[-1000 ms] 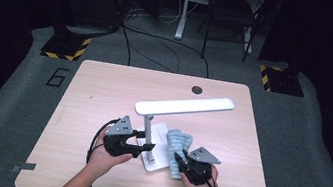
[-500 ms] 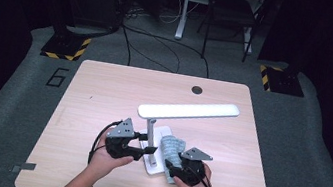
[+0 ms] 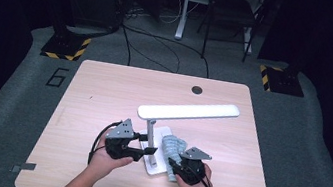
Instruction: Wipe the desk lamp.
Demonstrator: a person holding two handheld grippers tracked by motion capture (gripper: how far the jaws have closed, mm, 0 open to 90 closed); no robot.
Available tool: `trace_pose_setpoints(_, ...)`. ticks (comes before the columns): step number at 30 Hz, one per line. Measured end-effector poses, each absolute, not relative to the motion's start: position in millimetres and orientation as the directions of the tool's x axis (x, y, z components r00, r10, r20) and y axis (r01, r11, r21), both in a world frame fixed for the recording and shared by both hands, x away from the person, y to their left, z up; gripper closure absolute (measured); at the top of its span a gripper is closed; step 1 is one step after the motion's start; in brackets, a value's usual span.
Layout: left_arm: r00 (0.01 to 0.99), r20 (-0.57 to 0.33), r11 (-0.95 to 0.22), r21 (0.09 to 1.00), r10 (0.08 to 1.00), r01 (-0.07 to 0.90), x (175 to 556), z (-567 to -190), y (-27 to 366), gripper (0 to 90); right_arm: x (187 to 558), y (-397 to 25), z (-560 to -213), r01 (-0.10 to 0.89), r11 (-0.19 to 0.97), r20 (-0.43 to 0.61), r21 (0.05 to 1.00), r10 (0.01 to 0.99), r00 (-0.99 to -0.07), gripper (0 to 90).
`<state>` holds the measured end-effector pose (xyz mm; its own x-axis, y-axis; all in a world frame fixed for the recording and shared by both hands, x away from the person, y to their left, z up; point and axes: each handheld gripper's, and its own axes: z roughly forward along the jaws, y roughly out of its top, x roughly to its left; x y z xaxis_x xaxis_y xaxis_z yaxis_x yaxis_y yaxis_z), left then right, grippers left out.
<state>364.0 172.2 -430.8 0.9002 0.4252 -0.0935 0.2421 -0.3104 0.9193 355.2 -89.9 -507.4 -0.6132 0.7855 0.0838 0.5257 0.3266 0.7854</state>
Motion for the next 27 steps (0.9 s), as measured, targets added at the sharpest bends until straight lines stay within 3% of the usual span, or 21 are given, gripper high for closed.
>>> trace_pose_setpoints(8, 0.924, -0.085, -0.323, 0.922, 0.372, 0.215, 361.4, -431.1, 164.7, 51.1, 354.2, -102.3, -500.6, 0.559, 0.203, 0.198, 0.804, 0.795, -0.574, 63.8)
trace_pose_setpoints(20, 0.916, -0.100, -0.312, 0.921, 0.389, 0.234, 358.0, -416.7, 172.9, 45.7, 347.9, -93.8, -494.6, 0.537, 0.215, 0.207, 0.816, 0.758, -0.618, 63.1)
trace_pose_setpoints(27, 0.920, -0.091, -0.325, 0.919, 0.380, 0.225, 351.2, -411.2, 180.3, 52.1, 340.9, -91.4, -476.8, 0.534, 0.192, 0.248, 0.823, 0.726, -0.642, 62.9)
